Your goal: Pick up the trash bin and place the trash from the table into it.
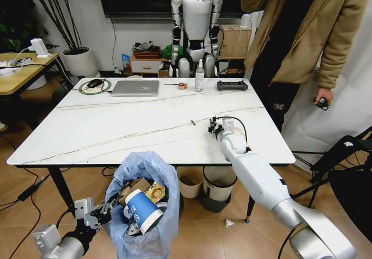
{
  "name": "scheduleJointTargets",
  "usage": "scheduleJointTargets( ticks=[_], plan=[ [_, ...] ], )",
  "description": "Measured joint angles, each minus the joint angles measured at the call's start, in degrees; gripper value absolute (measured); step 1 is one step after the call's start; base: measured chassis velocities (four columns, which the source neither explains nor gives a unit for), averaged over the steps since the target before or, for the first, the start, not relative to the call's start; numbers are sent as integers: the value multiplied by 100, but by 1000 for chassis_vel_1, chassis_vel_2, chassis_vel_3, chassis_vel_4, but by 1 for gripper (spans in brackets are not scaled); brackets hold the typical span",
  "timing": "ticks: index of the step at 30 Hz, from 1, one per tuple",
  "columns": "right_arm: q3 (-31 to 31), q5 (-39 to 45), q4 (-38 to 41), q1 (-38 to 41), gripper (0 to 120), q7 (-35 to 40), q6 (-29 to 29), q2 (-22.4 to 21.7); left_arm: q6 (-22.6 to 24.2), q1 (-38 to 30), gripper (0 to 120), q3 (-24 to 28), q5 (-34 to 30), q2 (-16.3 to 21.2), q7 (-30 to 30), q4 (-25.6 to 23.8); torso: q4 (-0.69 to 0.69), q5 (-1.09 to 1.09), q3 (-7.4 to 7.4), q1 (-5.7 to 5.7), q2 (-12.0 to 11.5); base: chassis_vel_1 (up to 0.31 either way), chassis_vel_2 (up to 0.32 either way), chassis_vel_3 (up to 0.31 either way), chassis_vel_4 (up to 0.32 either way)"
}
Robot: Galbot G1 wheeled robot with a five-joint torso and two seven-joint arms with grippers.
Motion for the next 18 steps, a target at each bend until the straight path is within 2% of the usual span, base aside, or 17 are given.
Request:
scheduleJointTargets(
  ticks=[7,10,11,13,15,18],
  plan=[
    [-3,341,377,-43,0,-168,143,-105,0,-19,0,7,-24,19,0,16,1,4,3,1,-3,0,0,0,0],
    [-107,1071,1411,-114,0,-541,367,-470,0,-26,0,7,-55,41,-1,17,0,1,2,1,-3,0,0,0,0],
    [-107,1071,1411,-114,0,-541,367,-470,0,-26,0,7,-55,41,-1,17,0,1,2,1,-3,0,0,0,0],
    [-204,1508,2103,-146,0,-793,458,-765,2,-26,0,1,-68,45,-4,17,0,-1,1,1,-2,0,0,0,0],
    [-447,2017,3226,-218,0,-1088,555,-1263,10,-27,0,-13,-89,46,-15,3,0,0,0,1,-2,0,0,0,0],
    [-819,2344,4239,-297,0,-1382,699,-1650,15,-29,0,-18,-95,42,-20,-13,-3,0,0,0,-1,0,0,0,0]
  ],
)
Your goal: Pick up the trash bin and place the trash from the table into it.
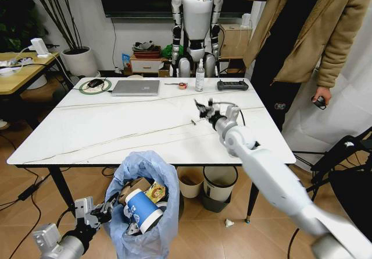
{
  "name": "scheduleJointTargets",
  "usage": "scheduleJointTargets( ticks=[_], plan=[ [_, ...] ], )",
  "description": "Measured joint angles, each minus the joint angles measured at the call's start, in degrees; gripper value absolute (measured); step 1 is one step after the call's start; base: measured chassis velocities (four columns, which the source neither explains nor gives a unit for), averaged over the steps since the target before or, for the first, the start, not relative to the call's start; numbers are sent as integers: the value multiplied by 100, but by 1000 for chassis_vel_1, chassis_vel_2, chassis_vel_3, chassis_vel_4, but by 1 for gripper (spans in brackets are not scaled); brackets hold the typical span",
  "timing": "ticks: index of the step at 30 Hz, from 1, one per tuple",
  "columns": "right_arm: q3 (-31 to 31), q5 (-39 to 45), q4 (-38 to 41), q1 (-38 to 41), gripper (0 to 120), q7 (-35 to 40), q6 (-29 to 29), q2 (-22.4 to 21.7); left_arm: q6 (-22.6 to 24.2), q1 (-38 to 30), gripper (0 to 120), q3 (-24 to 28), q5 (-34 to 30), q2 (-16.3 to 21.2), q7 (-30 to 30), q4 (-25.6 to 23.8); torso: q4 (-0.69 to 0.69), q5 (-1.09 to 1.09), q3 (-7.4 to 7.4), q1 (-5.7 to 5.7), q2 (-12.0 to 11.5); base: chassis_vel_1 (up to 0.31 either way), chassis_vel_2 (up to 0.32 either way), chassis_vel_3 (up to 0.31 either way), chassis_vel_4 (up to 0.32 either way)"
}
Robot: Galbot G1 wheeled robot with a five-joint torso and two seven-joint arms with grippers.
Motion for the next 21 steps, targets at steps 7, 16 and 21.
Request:
scheduleJointTargets(
  ticks=[7,16,21],
  plan=[
    [-967,351,1249,-155,0,-251,180,-352,7,-2,0,8,8,-25,-12,-8,4,0,0,0,0,0,0,0,0],
    [-1856,-700,1396,-822,0,-270,243,-599,41,-15,0,0,-28,-40,-58,-59,1,1,0,-1,0,0,0,0,0],
    [-1654,-819,1352,-944,14,-104,220,-610,46,-31,0,34,-23,-41,-69,-45,2,0,1,-1,0,0,0,0,0]
  ],
)
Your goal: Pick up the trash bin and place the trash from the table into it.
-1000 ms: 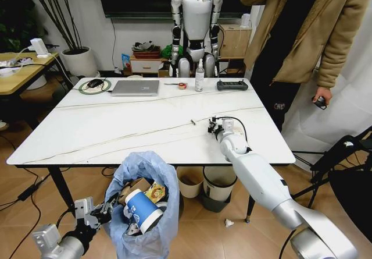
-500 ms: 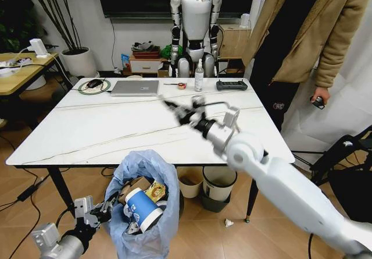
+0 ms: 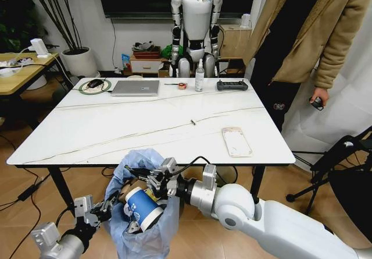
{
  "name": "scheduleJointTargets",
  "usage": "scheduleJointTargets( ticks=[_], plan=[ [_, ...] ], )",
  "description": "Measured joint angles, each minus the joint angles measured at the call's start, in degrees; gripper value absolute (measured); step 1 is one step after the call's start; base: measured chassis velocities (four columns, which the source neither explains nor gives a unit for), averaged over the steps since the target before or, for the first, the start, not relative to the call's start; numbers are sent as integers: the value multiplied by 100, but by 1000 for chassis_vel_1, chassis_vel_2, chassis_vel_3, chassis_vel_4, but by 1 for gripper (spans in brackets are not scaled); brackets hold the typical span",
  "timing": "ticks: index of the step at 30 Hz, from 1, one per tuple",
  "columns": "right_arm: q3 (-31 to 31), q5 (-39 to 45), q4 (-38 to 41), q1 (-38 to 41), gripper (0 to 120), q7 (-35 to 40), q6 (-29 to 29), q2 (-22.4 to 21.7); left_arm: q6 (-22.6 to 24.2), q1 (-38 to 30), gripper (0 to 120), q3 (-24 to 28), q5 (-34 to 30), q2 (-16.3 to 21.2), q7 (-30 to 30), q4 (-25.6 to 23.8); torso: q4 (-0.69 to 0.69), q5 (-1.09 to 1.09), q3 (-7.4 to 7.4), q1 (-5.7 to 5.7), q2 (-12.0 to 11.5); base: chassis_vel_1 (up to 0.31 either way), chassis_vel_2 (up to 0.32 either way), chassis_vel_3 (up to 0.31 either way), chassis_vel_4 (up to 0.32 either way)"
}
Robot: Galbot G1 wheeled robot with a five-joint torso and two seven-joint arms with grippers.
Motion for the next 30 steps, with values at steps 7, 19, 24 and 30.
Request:
scheduleJointTargets(
  ticks=[7,19,24,30],
  plan=[
    [419,60,147,-63,42,205,-46,-19,2,-3,0,8,10,30,-9,44,0,0,0,0,0,0,0,0,0],
    [935,85,-1533,863,83,1134,-785,1277,-2,94,0,-7,75,-11,6,70,2,0,1,1,0,0,0,0,0],
    [1115,-27,-2648,1150,97,1186,-1188,1734,-19,116,0,-61,75,-12,17,35,3,-1,1,2,0,0,0,0,0],
    [1272,-387,-3683,1379,100,953,-1350,1881,-26,103,0,-44,81,-31,27,29,-1,0,1,2,0,0,0,0,0]
  ],
)
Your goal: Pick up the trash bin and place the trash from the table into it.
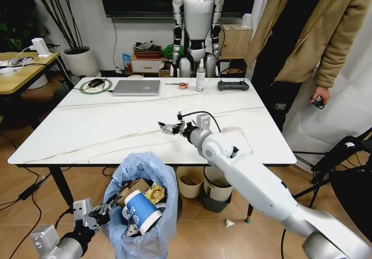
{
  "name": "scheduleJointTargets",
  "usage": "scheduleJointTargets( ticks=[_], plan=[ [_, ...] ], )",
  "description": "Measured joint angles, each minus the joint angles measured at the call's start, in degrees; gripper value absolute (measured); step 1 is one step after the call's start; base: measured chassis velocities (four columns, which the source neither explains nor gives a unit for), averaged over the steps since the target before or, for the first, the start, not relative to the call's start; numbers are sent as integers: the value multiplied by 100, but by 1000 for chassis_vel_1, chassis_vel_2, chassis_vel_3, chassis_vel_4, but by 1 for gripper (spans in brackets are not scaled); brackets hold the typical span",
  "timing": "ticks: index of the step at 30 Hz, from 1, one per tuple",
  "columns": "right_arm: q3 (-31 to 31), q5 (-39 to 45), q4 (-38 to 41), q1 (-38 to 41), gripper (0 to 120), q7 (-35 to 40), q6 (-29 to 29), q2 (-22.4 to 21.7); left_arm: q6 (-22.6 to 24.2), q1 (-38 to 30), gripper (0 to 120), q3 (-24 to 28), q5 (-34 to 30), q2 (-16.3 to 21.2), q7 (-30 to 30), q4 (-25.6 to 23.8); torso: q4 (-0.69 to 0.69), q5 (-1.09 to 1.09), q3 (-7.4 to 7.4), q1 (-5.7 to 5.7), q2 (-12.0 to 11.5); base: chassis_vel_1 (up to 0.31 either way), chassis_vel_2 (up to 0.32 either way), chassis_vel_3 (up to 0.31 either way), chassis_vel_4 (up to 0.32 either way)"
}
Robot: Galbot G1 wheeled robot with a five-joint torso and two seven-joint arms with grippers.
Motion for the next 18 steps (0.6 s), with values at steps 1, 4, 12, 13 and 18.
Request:
scheduleJointTargets(
  ticks=[1,4,12,13,18],
  plan=[
    [32,-78,-190,46,100,-66,12,21,0,1,0,6,2,-4,0,-8,0,-1,0,0,0,0,0,0,0],
    [63,-192,-504,126,100,-185,59,51,-1,20,0,1,4,-1,1,-39,1,0,0,0,0,0,0,0,0],
    [83,-746,-1545,379,100,-431,299,257,-5,70,0,-61,0,5,3,-82,2,0,-1,-1,0,0,0,0,0],
    [78,-792,-1642,406,100,-445,321,279,-7,69,0,-62,-2,1,3,-85,1,0,-1,-1,0,0,0,0,0],
    [73,-873,-1876,467,99,-452,363,333,-10,61,0,-62,-3,-8,4,-86,2,0,-1,-1,0,0,0,0,0]
  ],
)
